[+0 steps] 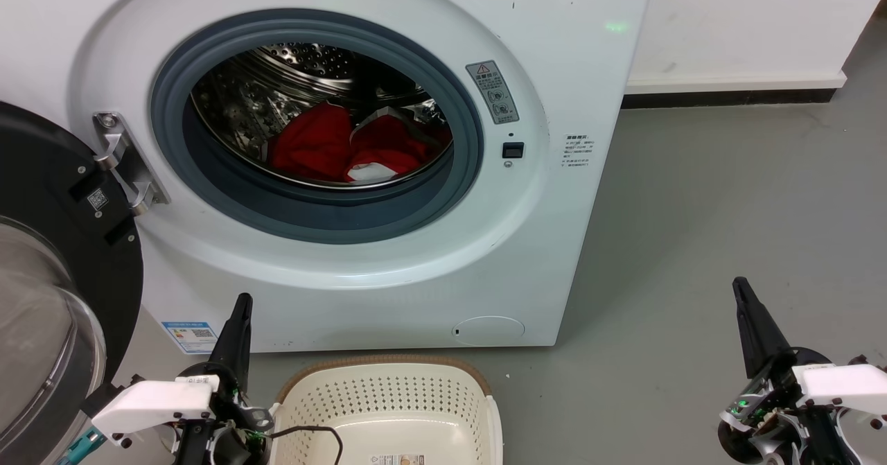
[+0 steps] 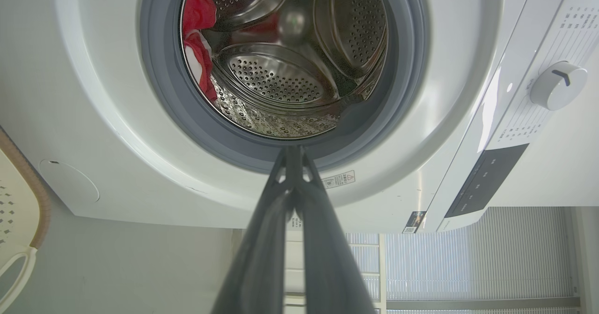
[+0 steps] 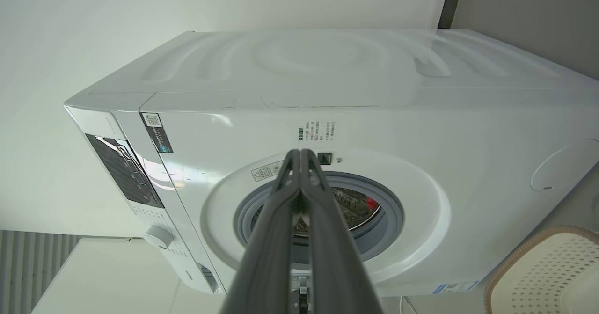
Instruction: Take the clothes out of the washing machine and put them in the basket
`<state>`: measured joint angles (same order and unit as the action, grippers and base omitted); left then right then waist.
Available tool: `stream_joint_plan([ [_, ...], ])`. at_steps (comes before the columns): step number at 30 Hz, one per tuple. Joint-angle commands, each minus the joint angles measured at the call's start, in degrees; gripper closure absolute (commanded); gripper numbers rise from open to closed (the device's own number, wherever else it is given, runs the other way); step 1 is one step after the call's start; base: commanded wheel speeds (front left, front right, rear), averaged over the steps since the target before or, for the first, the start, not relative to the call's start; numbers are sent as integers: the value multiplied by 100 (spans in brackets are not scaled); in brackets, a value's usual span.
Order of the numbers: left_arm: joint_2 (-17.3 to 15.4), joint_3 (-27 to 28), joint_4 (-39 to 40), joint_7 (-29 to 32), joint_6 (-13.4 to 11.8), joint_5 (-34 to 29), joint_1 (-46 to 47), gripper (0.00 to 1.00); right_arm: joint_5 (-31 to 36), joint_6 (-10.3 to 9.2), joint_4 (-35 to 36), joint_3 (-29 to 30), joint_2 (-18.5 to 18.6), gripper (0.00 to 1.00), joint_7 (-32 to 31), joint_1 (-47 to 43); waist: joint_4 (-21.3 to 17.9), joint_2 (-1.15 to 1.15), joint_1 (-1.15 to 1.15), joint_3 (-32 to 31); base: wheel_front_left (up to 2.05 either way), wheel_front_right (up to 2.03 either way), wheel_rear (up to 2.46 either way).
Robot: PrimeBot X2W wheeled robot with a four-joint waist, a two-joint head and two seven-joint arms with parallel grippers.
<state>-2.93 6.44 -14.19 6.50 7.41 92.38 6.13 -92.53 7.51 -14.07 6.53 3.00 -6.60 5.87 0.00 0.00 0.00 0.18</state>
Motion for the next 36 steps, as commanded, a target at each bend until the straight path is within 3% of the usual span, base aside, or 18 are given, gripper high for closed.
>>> stream_joint_plan([
  [1,11,19,11,23,26,8,31,100,28,-3,-5,-1,-19,100,-4,74,0,0,0,0,0,0,0],
  [36,11,19,11,23,26,7,31,100,26,-3,-5,-3,-19,100,-3,74,0,0,0,0,0,0,0],
])
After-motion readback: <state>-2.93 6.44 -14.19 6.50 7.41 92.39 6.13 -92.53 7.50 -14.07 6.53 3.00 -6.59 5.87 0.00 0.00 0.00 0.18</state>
